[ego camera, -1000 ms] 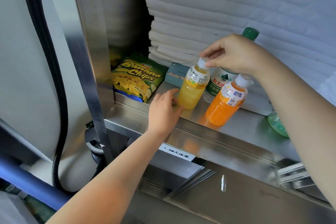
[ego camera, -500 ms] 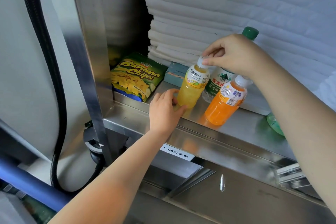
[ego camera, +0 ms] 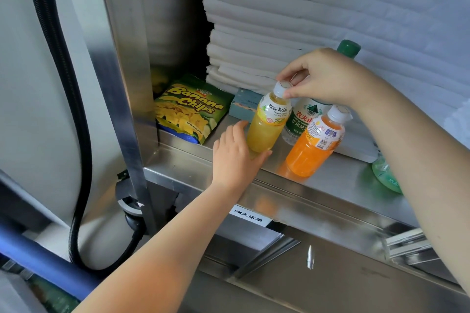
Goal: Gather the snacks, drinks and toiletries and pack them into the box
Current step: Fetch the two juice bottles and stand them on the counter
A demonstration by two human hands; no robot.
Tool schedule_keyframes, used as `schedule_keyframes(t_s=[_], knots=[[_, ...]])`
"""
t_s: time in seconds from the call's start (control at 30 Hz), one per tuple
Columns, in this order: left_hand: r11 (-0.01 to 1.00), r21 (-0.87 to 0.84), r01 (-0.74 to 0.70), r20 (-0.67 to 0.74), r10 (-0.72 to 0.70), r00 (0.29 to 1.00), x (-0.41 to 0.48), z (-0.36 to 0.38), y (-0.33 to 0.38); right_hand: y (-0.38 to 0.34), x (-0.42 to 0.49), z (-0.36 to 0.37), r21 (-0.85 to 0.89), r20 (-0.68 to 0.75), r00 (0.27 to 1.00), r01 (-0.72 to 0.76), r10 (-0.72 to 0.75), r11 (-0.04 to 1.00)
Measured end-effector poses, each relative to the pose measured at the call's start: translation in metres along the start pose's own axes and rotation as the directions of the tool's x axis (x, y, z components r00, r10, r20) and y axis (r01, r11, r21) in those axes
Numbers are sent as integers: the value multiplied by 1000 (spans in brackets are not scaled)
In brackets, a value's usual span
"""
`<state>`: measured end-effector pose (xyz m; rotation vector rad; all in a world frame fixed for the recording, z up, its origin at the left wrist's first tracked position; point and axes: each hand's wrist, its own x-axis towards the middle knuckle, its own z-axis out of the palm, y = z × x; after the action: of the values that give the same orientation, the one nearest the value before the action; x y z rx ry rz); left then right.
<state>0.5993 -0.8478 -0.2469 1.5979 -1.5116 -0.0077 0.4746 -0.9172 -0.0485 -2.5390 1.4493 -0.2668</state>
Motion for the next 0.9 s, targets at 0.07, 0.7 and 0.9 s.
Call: schedule_keyframes(t_s=[0.07, 0.7, 0.9], knots=[[1000, -2, 4, 26, -4, 1000, 4, -1, 2, -4, 3, 3, -7, -11, 1000, 4, -4, 1000], [980, 154, 126, 117, -144, 983, 16, -17, -3, -29, 56, 23, -26, -63, 992, 105, -107, 994], [991, 126, 36, 176, -59, 983, -5, -12, -7, -31, 58, 27, -8, -100, 990, 102, -102, 995]])
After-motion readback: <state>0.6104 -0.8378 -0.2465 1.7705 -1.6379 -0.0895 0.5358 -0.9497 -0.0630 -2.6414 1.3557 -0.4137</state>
